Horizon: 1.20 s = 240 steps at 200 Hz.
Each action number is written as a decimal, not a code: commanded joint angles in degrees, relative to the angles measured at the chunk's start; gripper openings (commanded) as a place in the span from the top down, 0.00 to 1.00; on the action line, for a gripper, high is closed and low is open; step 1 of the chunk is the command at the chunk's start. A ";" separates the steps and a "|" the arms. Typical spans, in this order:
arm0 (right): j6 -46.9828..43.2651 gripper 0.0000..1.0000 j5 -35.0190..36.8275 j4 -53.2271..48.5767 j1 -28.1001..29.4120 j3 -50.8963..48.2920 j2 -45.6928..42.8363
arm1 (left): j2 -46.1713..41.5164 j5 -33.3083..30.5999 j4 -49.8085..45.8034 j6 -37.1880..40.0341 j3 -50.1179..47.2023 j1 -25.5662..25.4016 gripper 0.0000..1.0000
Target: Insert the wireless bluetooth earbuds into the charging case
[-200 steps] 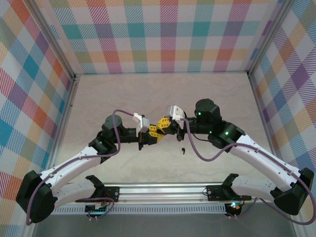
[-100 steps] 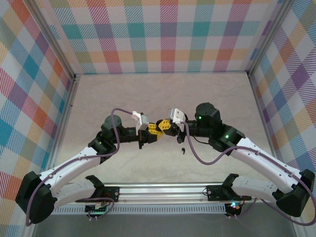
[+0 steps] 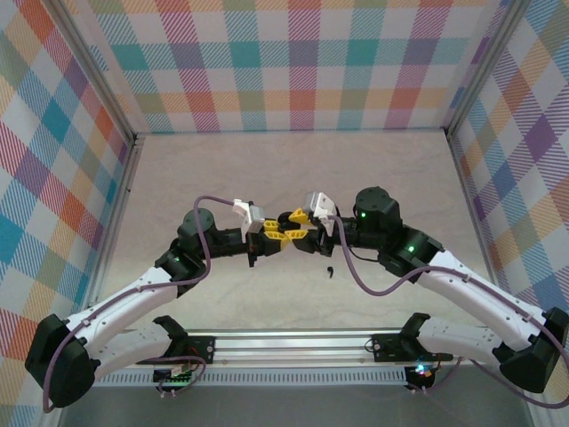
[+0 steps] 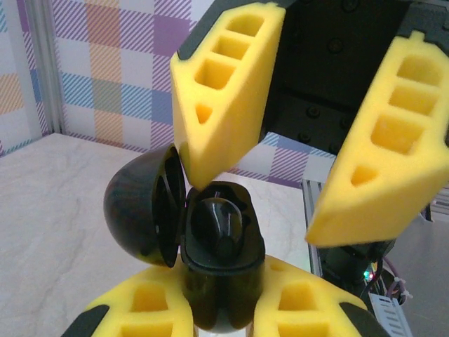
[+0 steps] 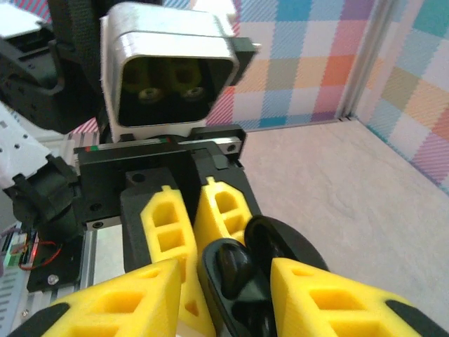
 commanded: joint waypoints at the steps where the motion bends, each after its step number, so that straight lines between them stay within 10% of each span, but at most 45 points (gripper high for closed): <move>1: 4.82 0.59 5.79 -1.89 -0.21 4.33 -2.83 | -1.64 -0.12 1.66 2.39 -0.97 -0.61 1.00; 71: 23.76 0.54 29.02 -27.03 -6.18 15.62 2.29 | -3.30 -1.45 -1.33 6.47 -2.63 -0.61 1.00; 143: 43.82 0.60 22.87 -36.37 -14.02 1.66 9.99 | -8.07 -2.97 -6.75 9.48 -4.93 -0.61 1.00; 240: 37.30 0.53 9.97 -20.03 -14.15 -7.72 30.62 | -12.97 -4.37 -10.27 10.21 -7.51 -0.57 1.00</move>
